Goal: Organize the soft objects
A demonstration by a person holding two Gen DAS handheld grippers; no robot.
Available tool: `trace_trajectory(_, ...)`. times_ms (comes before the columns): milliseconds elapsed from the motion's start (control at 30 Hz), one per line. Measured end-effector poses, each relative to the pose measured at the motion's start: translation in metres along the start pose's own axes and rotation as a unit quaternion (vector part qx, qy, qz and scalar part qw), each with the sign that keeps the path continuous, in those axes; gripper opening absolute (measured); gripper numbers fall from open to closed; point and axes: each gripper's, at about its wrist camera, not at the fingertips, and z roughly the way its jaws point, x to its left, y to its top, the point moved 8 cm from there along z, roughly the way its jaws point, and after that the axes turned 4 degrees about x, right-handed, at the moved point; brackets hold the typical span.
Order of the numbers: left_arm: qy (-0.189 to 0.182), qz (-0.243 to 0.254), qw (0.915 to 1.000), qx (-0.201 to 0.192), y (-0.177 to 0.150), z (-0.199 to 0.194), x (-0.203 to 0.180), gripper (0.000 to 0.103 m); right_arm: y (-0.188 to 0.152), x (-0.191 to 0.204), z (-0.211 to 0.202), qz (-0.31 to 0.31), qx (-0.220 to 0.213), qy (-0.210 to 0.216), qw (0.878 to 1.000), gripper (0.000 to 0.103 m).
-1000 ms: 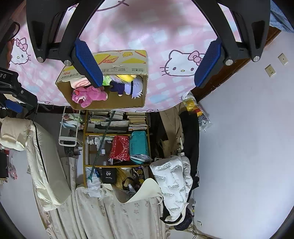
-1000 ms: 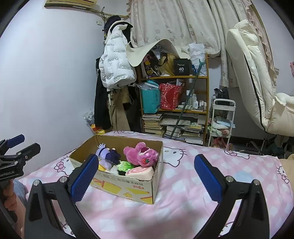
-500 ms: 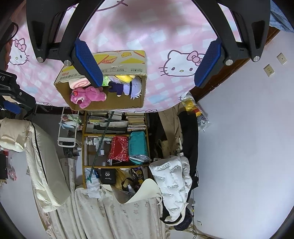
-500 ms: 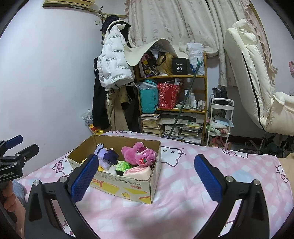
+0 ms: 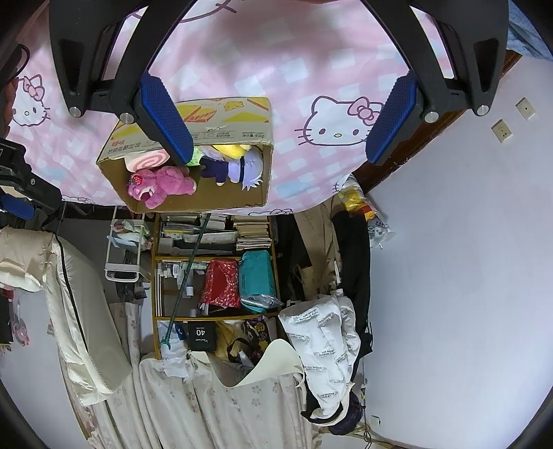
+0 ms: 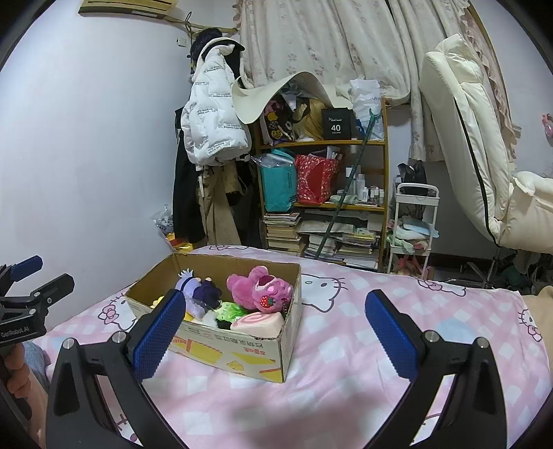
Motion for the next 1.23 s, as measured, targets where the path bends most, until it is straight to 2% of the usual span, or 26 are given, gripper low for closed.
trace_trajectory(1233,0.013,0.001,0.9999,0.003,-0.0032,-0.0007,0.0075,0.099,-0.0001,-0.0028,-0.0005,0.002,0.003,-0.001,1.0,0.103)
